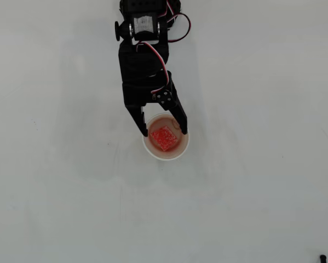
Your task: Grasp a red cube and put it in the cup.
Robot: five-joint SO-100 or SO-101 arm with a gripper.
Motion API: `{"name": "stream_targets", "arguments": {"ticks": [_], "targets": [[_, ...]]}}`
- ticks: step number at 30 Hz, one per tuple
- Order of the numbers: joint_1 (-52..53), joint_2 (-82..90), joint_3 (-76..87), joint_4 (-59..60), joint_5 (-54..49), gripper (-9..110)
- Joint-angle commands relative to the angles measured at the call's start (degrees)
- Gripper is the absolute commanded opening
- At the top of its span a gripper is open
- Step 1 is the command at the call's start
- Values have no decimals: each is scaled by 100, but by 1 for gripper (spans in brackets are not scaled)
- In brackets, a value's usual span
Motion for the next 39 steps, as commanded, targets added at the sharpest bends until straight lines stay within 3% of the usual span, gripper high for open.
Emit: {"name": "stream_targets", "arguments": {"ticks": [1,13,17,22,33,39], "targets": [[193,185,-35,-246,176,27],[923,352,-88,-97,624,22],[1125,360,-53,-18,1028,14],[1397,413,-53,-79,2241,1],[1934,826,888,431,5370,0],[2074,1178,1318,562,5880,0]]}}
